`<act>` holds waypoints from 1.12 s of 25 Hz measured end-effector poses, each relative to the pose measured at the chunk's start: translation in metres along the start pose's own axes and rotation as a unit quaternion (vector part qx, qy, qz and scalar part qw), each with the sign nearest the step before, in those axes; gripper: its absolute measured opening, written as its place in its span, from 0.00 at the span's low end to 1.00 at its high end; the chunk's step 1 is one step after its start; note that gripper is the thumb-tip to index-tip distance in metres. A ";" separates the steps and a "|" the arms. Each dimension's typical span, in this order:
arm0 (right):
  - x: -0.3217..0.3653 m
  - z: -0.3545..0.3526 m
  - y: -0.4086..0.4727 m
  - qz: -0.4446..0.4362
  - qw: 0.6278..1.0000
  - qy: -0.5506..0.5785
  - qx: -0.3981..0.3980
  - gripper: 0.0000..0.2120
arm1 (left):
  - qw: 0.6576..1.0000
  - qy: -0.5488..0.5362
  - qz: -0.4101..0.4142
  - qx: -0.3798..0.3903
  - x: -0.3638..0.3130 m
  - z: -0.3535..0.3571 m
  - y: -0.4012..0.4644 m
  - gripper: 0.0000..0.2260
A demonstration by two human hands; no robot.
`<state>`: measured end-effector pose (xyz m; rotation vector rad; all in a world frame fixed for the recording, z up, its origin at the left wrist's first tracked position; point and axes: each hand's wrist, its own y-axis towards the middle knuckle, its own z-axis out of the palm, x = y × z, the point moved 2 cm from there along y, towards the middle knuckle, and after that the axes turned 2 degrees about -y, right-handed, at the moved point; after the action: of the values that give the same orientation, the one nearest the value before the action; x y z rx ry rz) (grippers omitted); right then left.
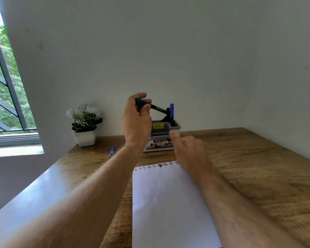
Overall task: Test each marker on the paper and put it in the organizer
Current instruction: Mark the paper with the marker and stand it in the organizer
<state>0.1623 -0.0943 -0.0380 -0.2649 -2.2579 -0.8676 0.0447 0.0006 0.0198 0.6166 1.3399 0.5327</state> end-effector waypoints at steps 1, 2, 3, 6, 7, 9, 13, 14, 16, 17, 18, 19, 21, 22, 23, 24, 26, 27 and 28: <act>0.003 -0.001 -0.002 -0.026 0.999 -0.043 0.020 0.32 | 1.000 0.020 0.007 0.012 0.003 0.005 0.005 0.16; 0.005 -0.001 -0.003 -0.039 0.995 -0.076 0.044 0.31 | 0.999 0.042 0.012 0.025 0.007 0.010 0.010 0.16; 0.006 -0.001 -0.003 -0.043 0.992 -0.099 0.063 0.31 | 0.997 0.064 0.011 0.037 0.010 0.014 0.014 0.17; 0.002 0.002 0.001 -0.053 0.986 -0.139 0.079 0.31 | 0.992 0.107 -0.012 0.066 0.019 0.027 0.023 0.21; 0.001 0.002 0.003 -0.058 0.984 -0.149 0.076 0.31 | 0.988 0.125 -0.018 0.084 0.022 0.031 0.027 0.22; -0.002 0.005 0.005 -0.066 0.982 -0.161 0.072 0.32 | 0.977 0.172 -0.032 0.119 0.028 0.039 0.034 0.25; -0.009 0.013 0.011 -0.069 0.982 -0.160 0.072 0.33 | 0.952 0.257 -0.053 0.160 0.032 0.058 0.048 0.28; -0.012 0.014 0.012 -0.069 0.982 -0.159 0.075 0.33 | 0.949 0.261 -0.059 0.169 0.033 0.062 0.050 0.29; -0.015 0.016 0.013 -0.065 0.982 -0.156 0.079 0.33 | 0.941 0.281 -0.058 0.178 0.034 0.069 0.053 0.31; -0.015 0.016 0.015 -0.061 0.983 -0.155 0.079 0.33 | 0.935 0.302 -0.052 0.179 0.034 0.072 0.053 0.31; -0.016 0.016 0.015 -0.054 0.983 -0.155 0.081 0.33 | 0.927 0.325 -0.046 0.182 0.033 0.074 0.052 0.30; -0.016 0.016 0.016 -0.047 0.983 -0.154 0.082 0.33 | 0.919 0.345 -0.043 0.183 0.032 0.076 0.050 0.29; -0.016 0.016 0.016 -0.045 0.984 -0.152 0.084 0.33 | 0.910 0.374 -0.033 0.174 0.028 0.076 0.047 0.25; -0.015 0.015 0.016 -0.048 0.984 -0.151 0.085 0.33 | 0.908 0.384 -0.024 0.164 0.026 0.075 0.047 0.21; -0.014 0.014 0.015 -0.050 0.983 -0.151 0.087 0.33 | 0.906 0.394 -0.017 0.154 0.023 0.072 0.047 0.16; -0.012 0.013 0.014 -0.049 0.983 -0.152 0.090 0.33 | 0.906 0.397 -0.015 0.144 0.021 0.069 0.047 0.11; -0.009 0.011 0.012 -0.038 0.982 -0.157 0.101 0.33 | 0.920 0.374 -0.032 0.118 0.016 0.056 0.048 0.05; -0.008 0.010 0.011 -0.032 0.981 -0.162 0.106 0.32 | 0.929 0.352 -0.046 0.105 0.014 0.048 0.046 0.04; -0.006 0.009 0.010 -0.028 0.980 -0.164 0.107 0.32 | 0.937 0.333 -0.057 0.092 0.010 0.038 0.044 0.04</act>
<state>0.1655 -0.0806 -0.0417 -0.2620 -2.6543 -0.6362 0.0839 0.0351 0.0469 0.5218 2.0745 0.5476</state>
